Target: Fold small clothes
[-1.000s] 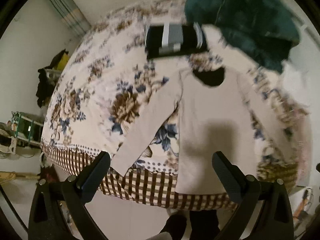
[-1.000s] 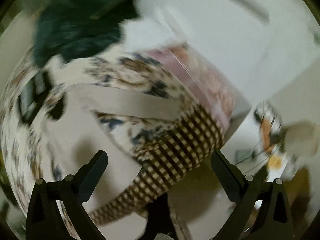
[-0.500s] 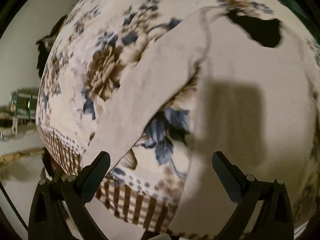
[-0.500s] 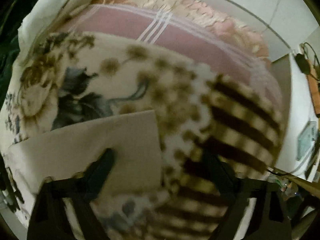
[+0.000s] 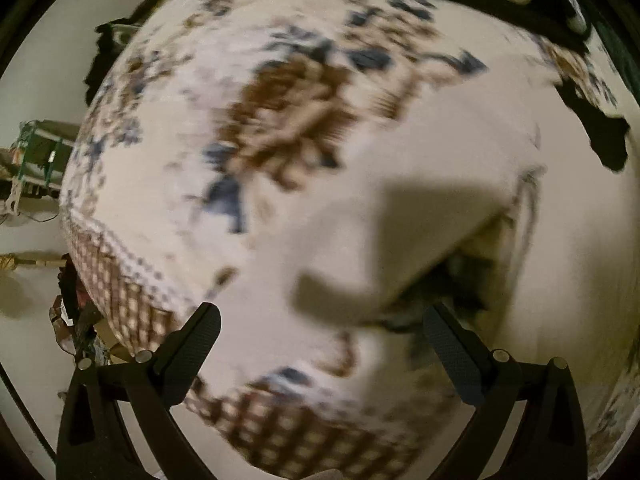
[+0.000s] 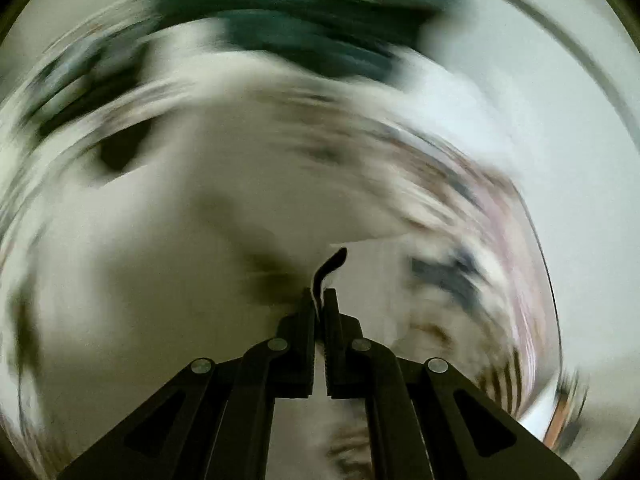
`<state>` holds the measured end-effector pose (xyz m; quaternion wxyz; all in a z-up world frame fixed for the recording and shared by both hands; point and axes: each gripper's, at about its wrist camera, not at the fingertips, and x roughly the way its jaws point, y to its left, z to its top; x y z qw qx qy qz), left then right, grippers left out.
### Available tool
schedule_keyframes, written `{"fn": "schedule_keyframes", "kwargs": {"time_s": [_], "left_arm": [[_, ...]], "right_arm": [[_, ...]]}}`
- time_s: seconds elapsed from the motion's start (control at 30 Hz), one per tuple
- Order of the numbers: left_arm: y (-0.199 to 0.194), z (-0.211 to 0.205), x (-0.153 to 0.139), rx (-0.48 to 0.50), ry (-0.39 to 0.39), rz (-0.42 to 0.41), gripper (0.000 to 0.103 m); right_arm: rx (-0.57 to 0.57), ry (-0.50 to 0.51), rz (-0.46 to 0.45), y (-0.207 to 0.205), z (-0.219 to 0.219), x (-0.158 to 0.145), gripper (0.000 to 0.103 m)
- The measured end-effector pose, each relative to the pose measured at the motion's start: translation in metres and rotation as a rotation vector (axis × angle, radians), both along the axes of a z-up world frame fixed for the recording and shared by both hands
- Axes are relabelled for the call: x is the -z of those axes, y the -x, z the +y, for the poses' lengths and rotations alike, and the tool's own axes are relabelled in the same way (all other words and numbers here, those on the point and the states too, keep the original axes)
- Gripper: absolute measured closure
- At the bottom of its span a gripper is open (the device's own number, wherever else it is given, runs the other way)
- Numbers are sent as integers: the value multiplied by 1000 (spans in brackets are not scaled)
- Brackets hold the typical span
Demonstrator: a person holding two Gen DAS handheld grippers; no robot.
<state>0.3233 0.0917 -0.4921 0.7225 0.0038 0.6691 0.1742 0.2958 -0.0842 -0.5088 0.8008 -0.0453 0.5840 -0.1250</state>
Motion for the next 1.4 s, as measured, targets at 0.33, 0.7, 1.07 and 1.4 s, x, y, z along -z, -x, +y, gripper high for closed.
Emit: {"fn": "schedule_keyframes", "kwargs": {"time_s": [0.33, 0.7, 1.07, 1.4], "left_arm": [[58, 108, 7, -125, -54, 15, 0], [136, 190, 70, -645, 505, -3, 2], [137, 180, 83, -663, 364, -122, 95], [140, 97, -32, -410, 173, -288, 102]], "right_arm": [[-557, 103, 317, 55, 228, 116, 100], [-234, -123, 450, 42, 145, 116, 52], [1, -102, 387, 43, 49, 112, 52], [53, -181, 332, 77, -31, 100, 52]]}}
